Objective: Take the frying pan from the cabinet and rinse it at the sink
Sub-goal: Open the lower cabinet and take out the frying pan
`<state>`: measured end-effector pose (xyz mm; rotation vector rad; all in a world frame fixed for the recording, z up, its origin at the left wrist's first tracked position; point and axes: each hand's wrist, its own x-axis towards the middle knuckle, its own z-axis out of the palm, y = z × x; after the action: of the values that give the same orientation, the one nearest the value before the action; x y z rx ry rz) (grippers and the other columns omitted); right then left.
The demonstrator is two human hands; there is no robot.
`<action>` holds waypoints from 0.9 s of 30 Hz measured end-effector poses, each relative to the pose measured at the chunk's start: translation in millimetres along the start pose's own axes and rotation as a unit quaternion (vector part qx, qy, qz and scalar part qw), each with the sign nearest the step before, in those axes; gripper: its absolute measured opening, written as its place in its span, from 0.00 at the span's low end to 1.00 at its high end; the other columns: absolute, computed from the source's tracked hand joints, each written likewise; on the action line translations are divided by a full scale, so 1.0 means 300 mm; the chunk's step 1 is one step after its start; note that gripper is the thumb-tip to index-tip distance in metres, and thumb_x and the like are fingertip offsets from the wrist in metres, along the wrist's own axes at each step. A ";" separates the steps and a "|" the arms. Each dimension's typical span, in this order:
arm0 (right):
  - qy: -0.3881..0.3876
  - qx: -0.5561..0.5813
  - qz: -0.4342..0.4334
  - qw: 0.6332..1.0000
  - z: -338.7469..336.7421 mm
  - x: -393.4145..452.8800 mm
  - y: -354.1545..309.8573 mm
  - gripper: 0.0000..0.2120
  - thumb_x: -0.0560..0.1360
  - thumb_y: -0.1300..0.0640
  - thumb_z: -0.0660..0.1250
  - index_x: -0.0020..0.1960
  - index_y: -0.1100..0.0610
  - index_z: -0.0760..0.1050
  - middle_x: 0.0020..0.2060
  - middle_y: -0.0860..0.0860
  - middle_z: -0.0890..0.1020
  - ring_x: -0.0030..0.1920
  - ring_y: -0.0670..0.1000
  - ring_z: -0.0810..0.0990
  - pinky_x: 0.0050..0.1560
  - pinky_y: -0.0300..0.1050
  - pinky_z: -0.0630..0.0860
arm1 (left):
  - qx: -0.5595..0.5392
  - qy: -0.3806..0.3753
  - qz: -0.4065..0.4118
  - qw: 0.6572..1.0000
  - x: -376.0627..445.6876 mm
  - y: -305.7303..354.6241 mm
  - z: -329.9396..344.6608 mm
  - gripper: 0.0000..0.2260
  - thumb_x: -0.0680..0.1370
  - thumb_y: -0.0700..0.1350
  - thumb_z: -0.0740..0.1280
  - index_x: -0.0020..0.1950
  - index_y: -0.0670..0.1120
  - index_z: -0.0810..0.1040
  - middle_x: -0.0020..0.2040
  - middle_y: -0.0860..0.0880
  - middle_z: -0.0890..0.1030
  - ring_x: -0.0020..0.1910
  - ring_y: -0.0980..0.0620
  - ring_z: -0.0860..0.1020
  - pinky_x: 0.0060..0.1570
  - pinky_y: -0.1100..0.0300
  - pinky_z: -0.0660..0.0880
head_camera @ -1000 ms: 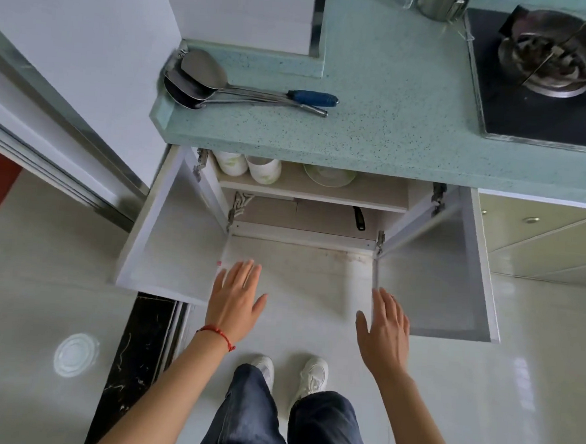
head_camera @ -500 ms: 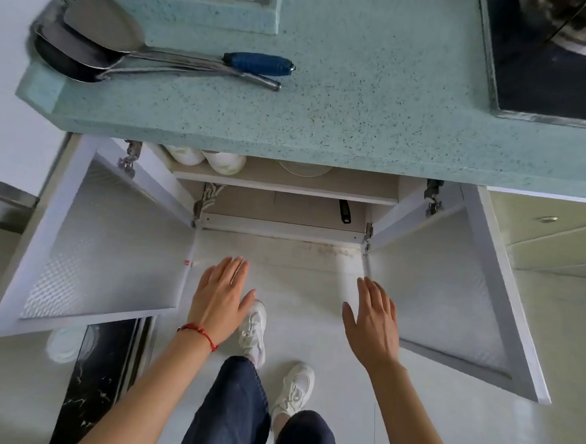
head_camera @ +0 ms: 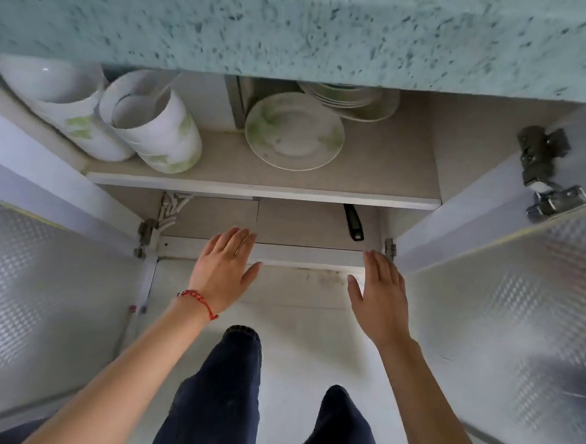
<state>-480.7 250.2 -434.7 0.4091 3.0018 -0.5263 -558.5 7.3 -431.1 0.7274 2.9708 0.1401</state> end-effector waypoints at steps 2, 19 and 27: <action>0.012 0.012 0.002 1.000 0.104 0.066 0.041 0.23 0.73 0.55 0.60 0.63 0.68 0.70 0.61 0.64 0.76 0.63 0.64 0.74 0.61 0.58 0.71 | 0.007 0.008 0.013 1.000 0.060 -0.015 0.111 0.24 0.75 0.54 0.54 0.61 0.40 0.73 0.58 0.42 0.80 0.58 0.43 0.78 0.57 0.46 0.74; 0.051 0.035 0.055 0.997 0.629 0.576 0.305 0.24 0.77 0.54 0.59 0.69 0.64 0.61 0.65 0.63 0.71 0.64 0.64 0.70 0.59 0.59 0.70 | 0.039 0.053 0.078 0.995 0.353 -0.057 0.709 0.23 0.74 0.54 0.55 0.59 0.41 0.76 0.58 0.44 0.81 0.57 0.45 0.79 0.56 0.47 0.74; 0.051 0.149 0.114 0.981 0.674 0.640 0.318 0.16 0.75 0.57 0.64 0.59 0.65 0.72 0.48 0.63 0.80 0.47 0.63 0.79 0.40 0.46 0.73 | 0.007 0.067 0.082 0.994 0.435 0.018 0.750 0.24 0.75 0.55 0.54 0.60 0.41 0.76 0.58 0.44 0.80 0.58 0.45 0.78 0.57 0.49 0.74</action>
<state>-635.7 314.9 -676.7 0.8113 2.9161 -0.9615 -649.0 88.3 -661.2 1.0025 3.0354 0.1861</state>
